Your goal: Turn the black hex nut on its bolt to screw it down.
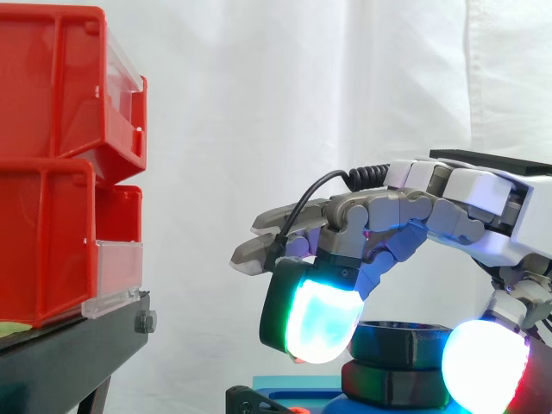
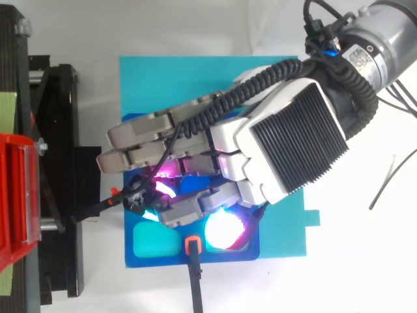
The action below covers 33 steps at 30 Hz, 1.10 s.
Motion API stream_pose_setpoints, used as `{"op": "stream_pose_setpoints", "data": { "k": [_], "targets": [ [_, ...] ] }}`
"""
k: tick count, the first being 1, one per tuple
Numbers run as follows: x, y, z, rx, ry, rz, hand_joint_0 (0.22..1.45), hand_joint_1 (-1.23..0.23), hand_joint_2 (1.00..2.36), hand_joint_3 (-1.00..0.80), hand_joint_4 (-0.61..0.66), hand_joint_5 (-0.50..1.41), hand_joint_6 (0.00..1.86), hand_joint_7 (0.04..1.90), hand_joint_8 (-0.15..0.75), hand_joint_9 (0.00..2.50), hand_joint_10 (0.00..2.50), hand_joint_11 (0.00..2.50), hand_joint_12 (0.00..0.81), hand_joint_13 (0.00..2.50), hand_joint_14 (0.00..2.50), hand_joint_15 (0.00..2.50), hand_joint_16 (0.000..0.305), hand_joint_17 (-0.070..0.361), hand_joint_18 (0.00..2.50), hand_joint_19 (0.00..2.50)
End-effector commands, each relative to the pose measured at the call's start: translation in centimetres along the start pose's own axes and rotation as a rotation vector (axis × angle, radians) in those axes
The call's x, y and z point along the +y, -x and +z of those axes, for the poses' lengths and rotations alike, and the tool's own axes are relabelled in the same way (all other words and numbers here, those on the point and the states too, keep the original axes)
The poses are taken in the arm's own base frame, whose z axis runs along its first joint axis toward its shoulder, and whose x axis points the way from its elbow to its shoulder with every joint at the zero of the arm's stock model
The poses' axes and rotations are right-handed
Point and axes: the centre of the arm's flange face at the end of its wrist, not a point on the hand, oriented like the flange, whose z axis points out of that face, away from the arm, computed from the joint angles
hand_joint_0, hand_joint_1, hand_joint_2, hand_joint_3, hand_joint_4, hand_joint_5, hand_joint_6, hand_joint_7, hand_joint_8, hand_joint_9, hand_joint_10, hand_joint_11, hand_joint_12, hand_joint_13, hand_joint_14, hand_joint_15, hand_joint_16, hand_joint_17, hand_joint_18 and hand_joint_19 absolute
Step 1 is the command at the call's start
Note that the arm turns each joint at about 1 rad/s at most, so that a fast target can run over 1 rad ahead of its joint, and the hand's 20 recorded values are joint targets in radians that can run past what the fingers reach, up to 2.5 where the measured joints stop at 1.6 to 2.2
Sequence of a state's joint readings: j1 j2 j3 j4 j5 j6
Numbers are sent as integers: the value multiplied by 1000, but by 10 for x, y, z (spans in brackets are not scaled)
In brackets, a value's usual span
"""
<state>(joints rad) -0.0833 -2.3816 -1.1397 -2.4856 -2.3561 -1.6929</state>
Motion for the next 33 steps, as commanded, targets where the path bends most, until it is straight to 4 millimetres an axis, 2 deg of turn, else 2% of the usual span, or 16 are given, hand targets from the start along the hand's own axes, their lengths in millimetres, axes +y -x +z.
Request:
{"op": "stream_pose_setpoints", "data": {
  "k": [1, 17, 26, 33],
  "targets": [
    [-2, 1, -2, 0, 2, -2, 527, -346, 1000, -500, 272, -63, 571, 1328, 302, 984, 9, 307, 357, 548, 2, 26, 52, 118, 447, 144],
    [-12, 0, -15, -2, 0, -12, 453, -298, 1000, -500, 293, -63, 572, 1300, 325, 992, 9, 304, 388, 560, 0, 20, 59, 133, 488, 114],
    [-13, 1, -15, -10, 4, -19, 440, -292, 1000, -500, 316, -57, 500, 1361, 331, 988, 8, 296, 396, 565, 0, 18, 61, 137, 493, 116],
    [-9, 3, -11, -12, 11, 3, 438, -294, 1000, -500, 358, -73, 502, 1235, 330, 979, 8, 289, 398, 562, 0, 16, 61, 138, 496, 115]
  ]
}}
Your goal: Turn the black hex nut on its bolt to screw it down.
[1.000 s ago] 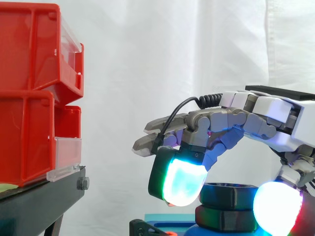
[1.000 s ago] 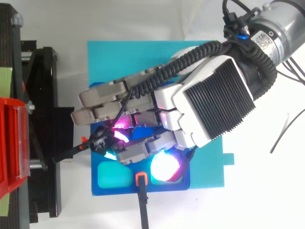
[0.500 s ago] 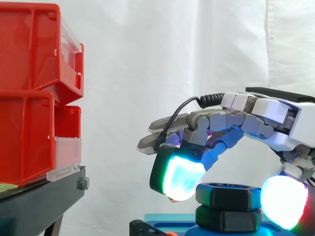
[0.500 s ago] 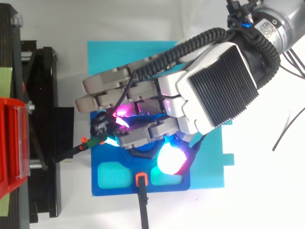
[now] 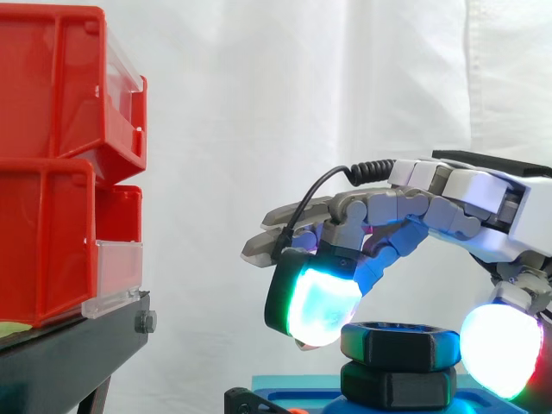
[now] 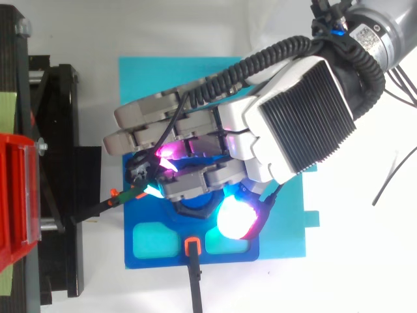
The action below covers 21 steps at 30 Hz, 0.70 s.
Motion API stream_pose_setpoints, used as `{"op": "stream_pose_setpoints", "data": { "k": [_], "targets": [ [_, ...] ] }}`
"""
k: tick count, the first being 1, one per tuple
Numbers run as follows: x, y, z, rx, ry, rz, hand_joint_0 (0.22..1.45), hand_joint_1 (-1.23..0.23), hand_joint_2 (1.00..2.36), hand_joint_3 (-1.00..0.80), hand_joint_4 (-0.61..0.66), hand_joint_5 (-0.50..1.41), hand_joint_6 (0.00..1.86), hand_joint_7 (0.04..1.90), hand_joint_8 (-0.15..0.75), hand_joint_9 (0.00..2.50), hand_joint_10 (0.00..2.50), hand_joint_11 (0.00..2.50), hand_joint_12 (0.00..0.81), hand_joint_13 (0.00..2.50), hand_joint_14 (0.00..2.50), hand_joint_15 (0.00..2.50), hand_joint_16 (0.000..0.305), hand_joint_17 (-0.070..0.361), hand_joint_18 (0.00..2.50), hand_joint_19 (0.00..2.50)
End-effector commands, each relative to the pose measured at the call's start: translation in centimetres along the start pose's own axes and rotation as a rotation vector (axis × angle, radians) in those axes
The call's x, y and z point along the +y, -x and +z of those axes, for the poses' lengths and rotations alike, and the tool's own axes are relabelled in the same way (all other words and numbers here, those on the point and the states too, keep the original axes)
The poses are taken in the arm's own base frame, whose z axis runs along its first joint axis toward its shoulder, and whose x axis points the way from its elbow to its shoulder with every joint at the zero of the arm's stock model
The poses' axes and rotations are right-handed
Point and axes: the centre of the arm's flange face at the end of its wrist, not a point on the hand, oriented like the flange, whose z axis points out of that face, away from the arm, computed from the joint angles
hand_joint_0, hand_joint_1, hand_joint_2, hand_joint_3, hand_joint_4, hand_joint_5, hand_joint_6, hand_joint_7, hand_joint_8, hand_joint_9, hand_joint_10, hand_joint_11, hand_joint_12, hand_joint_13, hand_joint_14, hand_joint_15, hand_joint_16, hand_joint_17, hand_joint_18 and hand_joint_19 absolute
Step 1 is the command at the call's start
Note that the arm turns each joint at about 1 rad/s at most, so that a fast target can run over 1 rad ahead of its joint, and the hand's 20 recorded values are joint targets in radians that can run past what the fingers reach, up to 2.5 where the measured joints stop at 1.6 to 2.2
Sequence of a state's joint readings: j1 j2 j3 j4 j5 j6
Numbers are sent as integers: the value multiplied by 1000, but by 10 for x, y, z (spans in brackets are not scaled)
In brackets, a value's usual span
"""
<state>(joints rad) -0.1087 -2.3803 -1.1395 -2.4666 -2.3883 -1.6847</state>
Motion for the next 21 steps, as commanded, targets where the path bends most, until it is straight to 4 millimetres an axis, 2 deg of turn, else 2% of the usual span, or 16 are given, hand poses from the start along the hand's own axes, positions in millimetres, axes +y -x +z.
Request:
{"op": "stream_pose_setpoints", "data": {
  "k": [1, 7, 13, 16, 21],
  "targets": [
    [1, 2, 3, -3, 4, 18, 437, -295, 1000, -500, 364, -77, 502, 1217, 331, 975, 8, 286, 398, 563, 0, 16, 62, 139, 499, 116],
    [4, 6, 13, -15, 12, 53, 433, -307, 1000, -500, 377, -87, 503, 1146, 333, 970, 8, 271, 401, 561, 0, 14, 62, 140, 502, 106],
    [6, 18, 33, -36, 28, 70, 450, -435, 1000, -500, 378, -105, 503, 1065, 319, 927, 8, 269, 395, 547, 0, 14, 61, 136, 491, 102],
    [9, 17, 38, -40, 22, 73, 475, -490, 1000, -500, 371, -112, 503, 1034, 307, 900, 8, 260, 384, 531, 0, 13, 58, 131, 473, 112],
    [11, 19, 45, -58, 19, 59, 477, -478, 1000, -500, 369, -113, 503, 1042, 305, 886, 9, 256, 382, 525, 0, 17, 58, 130, 469, 120]
  ]
}}
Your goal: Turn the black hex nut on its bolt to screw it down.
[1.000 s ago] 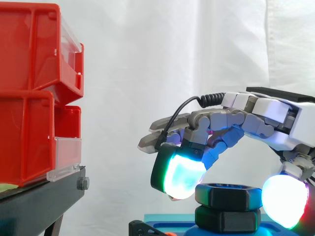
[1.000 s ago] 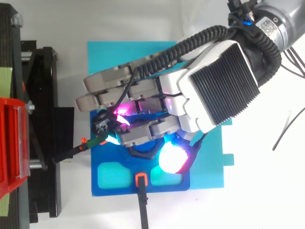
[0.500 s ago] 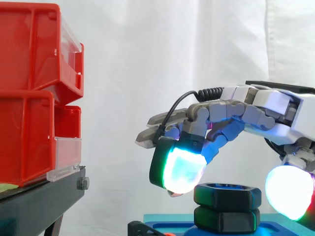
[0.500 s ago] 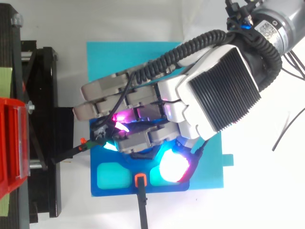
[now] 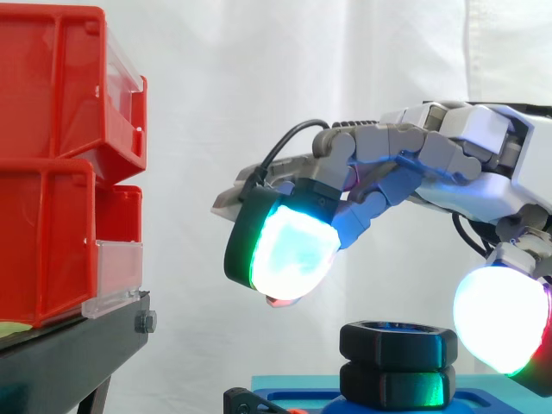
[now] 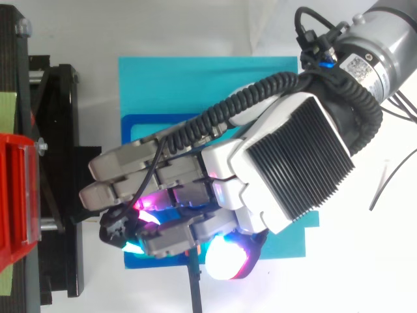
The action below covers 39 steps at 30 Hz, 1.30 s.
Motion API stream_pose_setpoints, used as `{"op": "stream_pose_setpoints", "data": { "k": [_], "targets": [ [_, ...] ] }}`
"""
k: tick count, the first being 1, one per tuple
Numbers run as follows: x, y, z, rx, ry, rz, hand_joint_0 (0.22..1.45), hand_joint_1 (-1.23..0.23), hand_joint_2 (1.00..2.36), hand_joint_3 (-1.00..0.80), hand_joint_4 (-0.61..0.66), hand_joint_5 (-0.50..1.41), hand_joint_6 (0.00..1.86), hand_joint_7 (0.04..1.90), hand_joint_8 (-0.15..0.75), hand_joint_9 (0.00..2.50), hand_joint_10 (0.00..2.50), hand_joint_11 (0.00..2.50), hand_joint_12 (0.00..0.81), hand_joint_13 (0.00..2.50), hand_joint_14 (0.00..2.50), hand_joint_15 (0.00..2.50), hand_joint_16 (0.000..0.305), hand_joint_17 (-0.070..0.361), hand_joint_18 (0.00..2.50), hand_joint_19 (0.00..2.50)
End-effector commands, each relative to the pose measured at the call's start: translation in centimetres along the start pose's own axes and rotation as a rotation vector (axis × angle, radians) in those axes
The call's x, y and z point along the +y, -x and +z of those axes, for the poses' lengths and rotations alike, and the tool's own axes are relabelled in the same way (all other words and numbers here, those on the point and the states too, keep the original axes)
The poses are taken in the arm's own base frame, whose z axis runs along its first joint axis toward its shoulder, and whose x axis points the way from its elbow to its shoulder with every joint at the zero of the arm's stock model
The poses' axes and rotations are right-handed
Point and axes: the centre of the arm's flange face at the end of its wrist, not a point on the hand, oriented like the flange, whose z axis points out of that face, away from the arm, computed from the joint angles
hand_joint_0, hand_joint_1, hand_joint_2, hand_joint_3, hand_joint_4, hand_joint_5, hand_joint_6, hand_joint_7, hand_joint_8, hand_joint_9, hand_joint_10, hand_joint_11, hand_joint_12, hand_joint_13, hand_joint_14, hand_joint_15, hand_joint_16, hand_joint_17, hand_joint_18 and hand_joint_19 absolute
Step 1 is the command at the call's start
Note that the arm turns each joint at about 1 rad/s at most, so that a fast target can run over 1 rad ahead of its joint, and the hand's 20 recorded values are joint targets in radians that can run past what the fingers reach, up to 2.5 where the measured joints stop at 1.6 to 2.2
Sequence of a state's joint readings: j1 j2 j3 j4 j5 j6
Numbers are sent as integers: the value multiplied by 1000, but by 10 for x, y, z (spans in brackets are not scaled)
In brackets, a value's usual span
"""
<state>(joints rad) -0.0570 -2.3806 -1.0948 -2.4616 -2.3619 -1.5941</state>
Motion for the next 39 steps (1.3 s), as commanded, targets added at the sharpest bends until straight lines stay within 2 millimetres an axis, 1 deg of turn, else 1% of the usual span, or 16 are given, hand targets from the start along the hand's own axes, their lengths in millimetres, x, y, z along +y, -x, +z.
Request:
{"op": "stream_pose_setpoints", "data": {
  "k": [1, 4, 6, 7, 8, 9, 12, 18, 20, 23, 31, 35, 39],
  "targets": [
    [1, 1, 4, -17, 1, -13, 476, -475, 1000, -500, 370, -109, 503, 1061, 305, 886, 10, 257, 382, 523, 0, 12, 58, 130, 469, 115],
    [2, 2, 8, -21, 4, -15, 474, -464, 1000, -500, 369, -92, 503, 1157, 307, 885, 8, 264, 382, 520, 0, 14, 58, 130, 464, 113],
    [6, -1, 9, -17, 7, -11, 497, -465, 1000, -500, 352, -80, 503, 1219, 299, 889, 8, 277, 373, 511, 0, 15, 56, 125, 446, 126],
    [10, -13, 11, -12, 11, 3, 500, -471, 1000, -500, 342, -78, 503, 1232, 302, 890, 8, 273, 372, 510, 0, 9, 55, 125, 444, 124],
    [10, -15, 10, -11, 12, 4, 507, -478, 1000, -500, 340, -76, 502, 1258, 300, 891, 8, 279, 369, 507, 0, 16, 55, 124, 439, 134],
    [12, -23, 10, -5, 13, 11, 521, -487, 1000, -500, 337, -73, 502, 1275, 292, 890, 8, 276, 365, 502, 0, 18, 54, 121, 429, 132],
    [14, -25, 10, -1, 15, 20, 536, -505, 1000, -500, 323, -70, 502, 1287, 290, 889, 9, 282, 359, 498, 0, 17, 53, 119, 420, 144],
    [12, -24, 8, 3, 15, 22, 553, -517, 1000, -500, 290, -59, 501, 1387, 289, 888, 9, 283, 356, 494, 0, 15, 52, 117, 412, 140],
    [12, -26, 7, 5, 15, 23, 539, -498, 1000, -500, 292, -57, 500, 1412, 292, 891, 9, 281, 359, 498, 0, 16, 52, 118, 418, 133],
    [14, -26, 8, 6, 20, 17, 518, -458, 1000, -500, 294, -59, 523, 1389, 296, 896, 9, 278, 365, 503, 0, 13, 54, 121, 426, 132],
    [11, -28, -4, 39, 22, 21, 498, -349, 1000, -500, 265, -55, 560, 1339, 303, 912, 8, 276, 369, 507, 0, 11, 55, 123, 436, 128],
    [10, -28, -4, 38, 22, 14, 494, -259, 1000, -500, 172, -40, 555, 1364, 295, 926, 10, 271, 369, 507, 0, 19, 55, 123, 431, 136],
    [10, -29, -6, 42, 18, 2, 496, -201, 1000, -500, 126, -29, 549, 1395, 283, 938, 10, 263, 364, 508, 0, 17, 54, 122, 426, 135]
  ]
}}
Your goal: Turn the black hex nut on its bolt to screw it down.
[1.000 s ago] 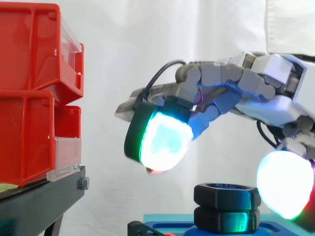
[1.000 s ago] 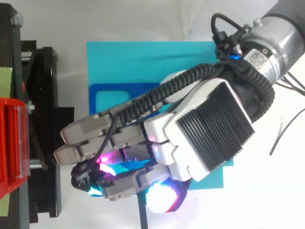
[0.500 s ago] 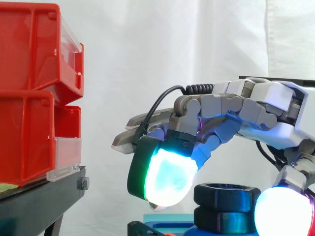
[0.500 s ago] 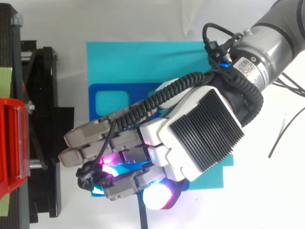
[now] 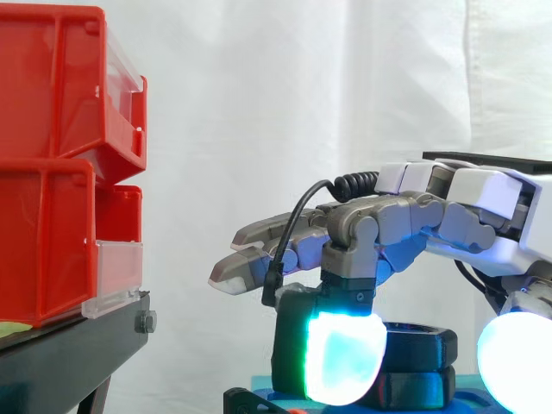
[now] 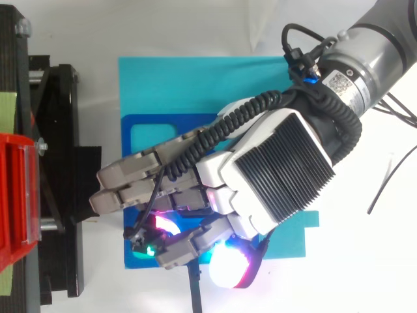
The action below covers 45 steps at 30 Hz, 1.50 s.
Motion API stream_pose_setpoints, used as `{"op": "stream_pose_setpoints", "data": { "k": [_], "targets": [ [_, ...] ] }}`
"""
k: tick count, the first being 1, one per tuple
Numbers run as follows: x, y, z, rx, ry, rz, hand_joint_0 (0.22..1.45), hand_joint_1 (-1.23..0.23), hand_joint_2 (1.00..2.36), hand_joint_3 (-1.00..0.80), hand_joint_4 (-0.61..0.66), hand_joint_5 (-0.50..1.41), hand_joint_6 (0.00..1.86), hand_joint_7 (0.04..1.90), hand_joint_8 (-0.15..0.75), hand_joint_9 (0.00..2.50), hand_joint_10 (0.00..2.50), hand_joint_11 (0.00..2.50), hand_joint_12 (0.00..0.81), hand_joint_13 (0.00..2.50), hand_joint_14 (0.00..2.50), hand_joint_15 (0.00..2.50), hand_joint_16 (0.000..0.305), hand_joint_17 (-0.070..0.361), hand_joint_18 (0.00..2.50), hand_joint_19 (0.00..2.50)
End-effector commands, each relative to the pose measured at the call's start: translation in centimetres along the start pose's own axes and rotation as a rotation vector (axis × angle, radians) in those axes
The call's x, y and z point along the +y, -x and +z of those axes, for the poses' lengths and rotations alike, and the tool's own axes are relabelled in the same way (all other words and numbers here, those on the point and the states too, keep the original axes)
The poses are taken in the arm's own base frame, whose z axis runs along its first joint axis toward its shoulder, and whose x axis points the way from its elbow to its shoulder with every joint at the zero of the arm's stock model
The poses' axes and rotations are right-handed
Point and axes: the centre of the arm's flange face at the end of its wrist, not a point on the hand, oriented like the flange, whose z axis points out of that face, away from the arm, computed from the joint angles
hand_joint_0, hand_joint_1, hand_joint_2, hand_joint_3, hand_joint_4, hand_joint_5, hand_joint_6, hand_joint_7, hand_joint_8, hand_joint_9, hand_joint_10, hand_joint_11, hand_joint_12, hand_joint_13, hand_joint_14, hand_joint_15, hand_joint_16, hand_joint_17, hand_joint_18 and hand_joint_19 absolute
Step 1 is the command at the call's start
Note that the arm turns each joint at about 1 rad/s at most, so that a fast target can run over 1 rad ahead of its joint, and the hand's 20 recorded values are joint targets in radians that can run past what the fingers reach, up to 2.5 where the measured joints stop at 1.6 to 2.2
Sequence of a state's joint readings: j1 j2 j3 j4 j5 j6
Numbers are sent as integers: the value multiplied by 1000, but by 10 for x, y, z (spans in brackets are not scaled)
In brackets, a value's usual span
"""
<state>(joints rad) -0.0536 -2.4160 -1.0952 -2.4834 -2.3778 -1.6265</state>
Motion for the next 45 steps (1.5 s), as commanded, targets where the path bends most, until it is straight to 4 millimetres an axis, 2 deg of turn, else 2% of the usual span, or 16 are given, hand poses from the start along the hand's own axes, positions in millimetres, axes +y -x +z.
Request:
{"op": "stream_pose_setpoints", "data": {
  "k": [1, 14, 30, 33, 38, 43, 45],
  "targets": [
    [-1, 0, -1, 4, -3, -7, 496, -200, 1000, -500, 120, -26, 549, 1401, 280, 939, 8, 266, 363, 509, 0, 11, 54, 122, 425, 134],
    [-5, 0, -6, 4, -10, -35, 499, -207, 1000, -500, 75, -13, 539, 1437, 268, 951, 8, 249, 359, 518, 0, 16, 53, 120, 426, 134],
    [-9, 1, -8, -7, -17, -58, 489, -222, 1000, -500, 92, -11, 538, 1442, 272, 960, 9, 248, 361, 524, 0, 16, 54, 121, 437, 136],
    [-10, 1, -9, -7, -17, -61, 477, -225, 1000, -500, 131, -13, 539, 1442, 280, 966, 8, 258, 367, 528, 0, 10, 55, 123, 446, 130],
    [-11, 1, -11, -6, -20, -62, 470, -290, 1000, -500, 203, -24, 540, 1424, 295, 959, 7, 258, 373, 533, 0, 6, 56, 125, 452, 122],
    [-12, 2, -10, -12, -20, -68, 547, -471, 1000, -500, 206, -30, 541, 1433, 279, 933, 10, 264, 347, 515, 0, 19, 50, 112, 426, 134],
    [-12, 2, -10, -14, -20, -71, 560, -482, 1001, -485, 197, -31, 541, 1431, 275, 930, 8, 259, 342, 514, 2, 24, 49, 110, 424, 141]
  ]
}}
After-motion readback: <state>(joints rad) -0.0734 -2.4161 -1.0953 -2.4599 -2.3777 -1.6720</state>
